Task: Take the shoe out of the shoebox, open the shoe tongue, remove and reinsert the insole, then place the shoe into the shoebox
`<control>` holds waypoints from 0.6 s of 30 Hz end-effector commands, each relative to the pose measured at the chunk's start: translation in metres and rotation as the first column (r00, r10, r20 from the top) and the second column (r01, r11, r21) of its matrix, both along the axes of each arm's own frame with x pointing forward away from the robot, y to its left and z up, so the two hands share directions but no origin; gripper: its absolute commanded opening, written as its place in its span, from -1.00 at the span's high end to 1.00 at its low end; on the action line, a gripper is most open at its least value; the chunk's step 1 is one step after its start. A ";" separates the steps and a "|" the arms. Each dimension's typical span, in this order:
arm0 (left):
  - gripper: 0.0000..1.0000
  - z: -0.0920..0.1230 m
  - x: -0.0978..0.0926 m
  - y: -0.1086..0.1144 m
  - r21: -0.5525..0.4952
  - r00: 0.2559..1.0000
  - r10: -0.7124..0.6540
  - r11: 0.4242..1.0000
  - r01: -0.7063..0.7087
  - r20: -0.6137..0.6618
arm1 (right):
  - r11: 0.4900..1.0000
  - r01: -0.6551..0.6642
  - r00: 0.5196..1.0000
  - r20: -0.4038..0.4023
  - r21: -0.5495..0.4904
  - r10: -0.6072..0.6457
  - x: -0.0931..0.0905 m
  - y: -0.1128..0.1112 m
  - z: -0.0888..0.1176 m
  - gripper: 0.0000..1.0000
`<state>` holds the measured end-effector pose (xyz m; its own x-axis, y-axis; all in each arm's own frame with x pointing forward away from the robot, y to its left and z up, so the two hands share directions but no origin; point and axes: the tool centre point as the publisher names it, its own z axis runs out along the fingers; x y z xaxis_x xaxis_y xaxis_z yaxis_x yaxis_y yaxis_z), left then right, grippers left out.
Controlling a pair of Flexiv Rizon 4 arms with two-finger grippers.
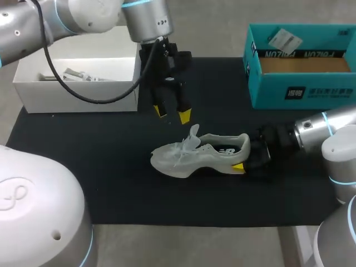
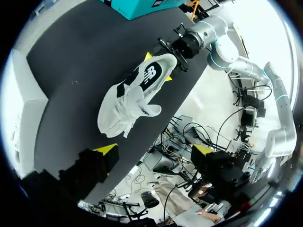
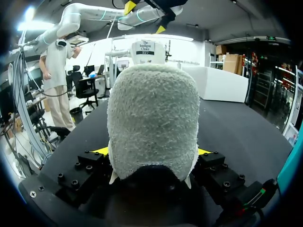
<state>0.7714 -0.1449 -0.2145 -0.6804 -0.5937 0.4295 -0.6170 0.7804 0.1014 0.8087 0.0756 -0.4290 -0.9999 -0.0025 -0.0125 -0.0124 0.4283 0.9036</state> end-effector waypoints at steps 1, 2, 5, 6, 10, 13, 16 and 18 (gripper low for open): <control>-1.00 0.002 0.014 -0.010 0.289 0.678 -0.735 0.650 0.702 0.004 | 1.000 0.001 1.000 0.001 -0.002 -0.001 0.000 0.001 -0.001 1.00; -1.00 0.004 0.015 -0.010 0.282 0.688 -0.725 0.665 0.691 0.023 | 1.000 0.001 1.000 0.001 -0.002 -0.001 0.000 0.001 -0.001 1.00; -1.00 0.007 0.020 -0.011 0.257 0.726 -0.684 0.717 0.648 0.074 | 1.000 0.001 1.000 0.001 -0.002 -0.001 0.000 0.001 -0.001 1.00; -1.00 0.007 0.021 -0.011 0.239 0.723 -0.686 0.717 0.655 0.074 | 1.000 0.001 1.000 0.001 -0.002 -0.001 0.000 0.001 -0.001 1.00; -1.00 0.006 0.025 -0.012 0.216 0.744 -0.659 0.747 0.629 0.110 | 1.000 0.001 1.000 0.001 -0.002 -0.001 0.000 0.001 -0.001 1.00; -1.00 0.009 0.029 -0.018 0.168 0.796 -0.579 0.814 0.556 0.176 | 1.000 0.001 1.000 0.001 -0.002 -0.001 0.000 0.001 -0.001 1.00; -0.19 0.008 0.035 -0.028 0.108 0.865 -0.452 0.892 0.439 0.219 | 1.000 0.001 1.000 0.001 -0.002 -0.001 0.000 0.001 -0.001 1.00; 1.00 0.008 0.038 -0.032 0.041 0.892 -0.386 0.921 0.388 0.237 | 1.000 0.001 1.000 0.001 -0.002 -0.001 0.000 0.001 -0.001 1.00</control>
